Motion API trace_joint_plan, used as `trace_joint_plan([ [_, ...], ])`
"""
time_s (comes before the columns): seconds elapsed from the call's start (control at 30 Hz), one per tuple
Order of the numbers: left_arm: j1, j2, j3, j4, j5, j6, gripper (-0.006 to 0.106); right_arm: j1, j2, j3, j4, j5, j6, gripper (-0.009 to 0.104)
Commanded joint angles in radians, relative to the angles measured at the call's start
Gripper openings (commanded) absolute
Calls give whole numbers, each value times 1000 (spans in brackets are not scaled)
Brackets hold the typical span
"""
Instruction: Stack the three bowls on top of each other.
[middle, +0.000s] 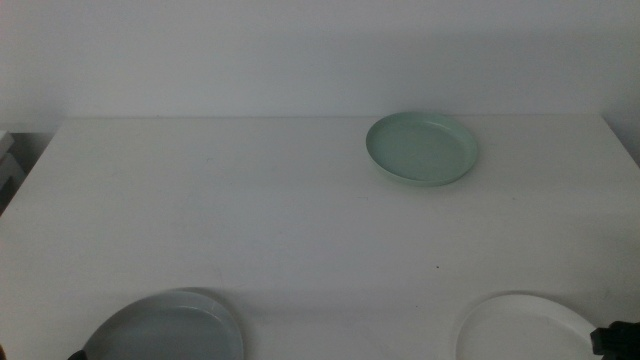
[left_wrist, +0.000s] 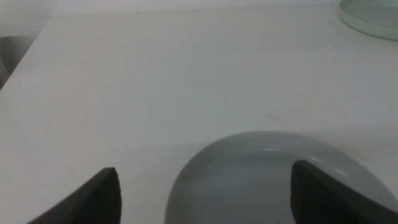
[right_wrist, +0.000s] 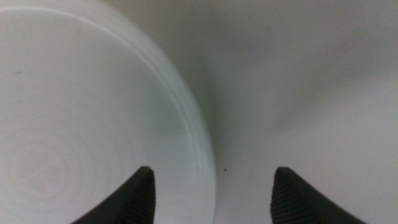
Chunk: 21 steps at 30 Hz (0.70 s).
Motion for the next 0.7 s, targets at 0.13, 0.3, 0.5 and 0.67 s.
trace_joint_plan([
  [0.13,-1,-15,6,-2,-75,-4,90,-3,61,-9,6,-91,2,38],
  [0.3,-1,-15,6,-2,-75,-4,90,-3,97,-9,25,-131,2,25],
  [0.5,-1,-15,6,-2,-75,-4,90,-3,142,-9,25,-134,1,10],
  [0.67,-1,-15,6,-2,-75,-4,90,-3,133,-21,29,-93,2,0],
])
